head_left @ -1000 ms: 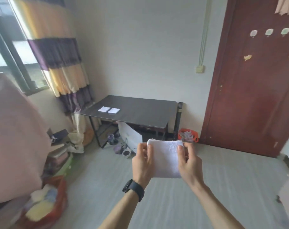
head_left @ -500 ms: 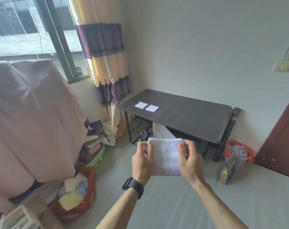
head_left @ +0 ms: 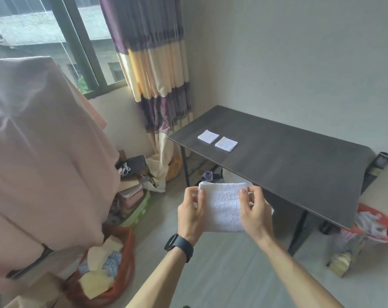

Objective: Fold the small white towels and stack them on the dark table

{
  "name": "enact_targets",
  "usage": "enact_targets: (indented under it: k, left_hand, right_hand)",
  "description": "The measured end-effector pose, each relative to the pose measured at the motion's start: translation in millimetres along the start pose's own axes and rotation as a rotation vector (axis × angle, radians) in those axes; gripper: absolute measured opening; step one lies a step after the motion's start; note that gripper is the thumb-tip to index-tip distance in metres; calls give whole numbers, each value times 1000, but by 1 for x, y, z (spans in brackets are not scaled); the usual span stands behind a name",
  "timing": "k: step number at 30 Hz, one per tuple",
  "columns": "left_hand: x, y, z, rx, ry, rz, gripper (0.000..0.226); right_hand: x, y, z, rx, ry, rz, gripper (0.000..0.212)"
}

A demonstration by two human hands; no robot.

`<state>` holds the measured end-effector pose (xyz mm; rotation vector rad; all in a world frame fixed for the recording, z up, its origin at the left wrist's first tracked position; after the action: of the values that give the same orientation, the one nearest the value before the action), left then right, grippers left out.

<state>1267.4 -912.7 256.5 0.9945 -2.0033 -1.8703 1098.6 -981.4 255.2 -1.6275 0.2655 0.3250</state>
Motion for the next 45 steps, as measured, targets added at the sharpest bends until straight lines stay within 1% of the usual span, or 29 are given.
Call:
enact_targets:
  k: [4,8,10,14,18,23,26,29,33,36,41,45]
  left_hand:
    - [6,-34,-93,-8,1,1,18]
    - [11,-63,-183,-50,-41,18,19]
    - [14,-75,-225,-75,-58,25,21]
    - [30,-101,-301,-130,-104,15,26]
    - [60,-129,-378,-170,-170,-28,27]
    - [115,-160,-483,-220,-229,-63,28]
    - [145,-173,-536,-280,-263,-101,32]
    - [169,-182,-586,-320,-305,-163,31]
    - [196,-194,-641,-364,-346,-189,27]
    - [215,-212,-681,-357,-415,-219,27]
    - [244,-259,-735,-354,-566,-223,25]
    - [265,-294,-764,-344,-713,-312,25]
  right_hand:
    - [61,2,-75,24,-13,4,12]
    - [116,-4,-145,66,3,19,12]
    - [140,-7,-178,86,4,21,8]
    - [183,4,-245,145,-4,28,10]
    - [219,27,-316,223,9,38,10]
    - [256,53,-424,276,37,56,11]
    - [271,64,-482,324,31,65,11]
    - [287,73,-531,361,-3,88,12]
    - [307,86,-581,442,-23,102,13]
    - [326,94,-613,508,-20,132,15]
    - [358,114,-653,598,65,200,19]
    - [380,132,-666,691,126,240,20]
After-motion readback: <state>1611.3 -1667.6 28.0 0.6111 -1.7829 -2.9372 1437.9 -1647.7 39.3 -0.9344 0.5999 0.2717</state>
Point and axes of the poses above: each hand's wrist, its own z-axis away from the middle knuckle, its own x-axis out of the palm, y = z × x, the point moved 4 cm from there along -z, towards the middle knuckle, and after that the axes turned 7 degrees about x, right-handed, at the moved point
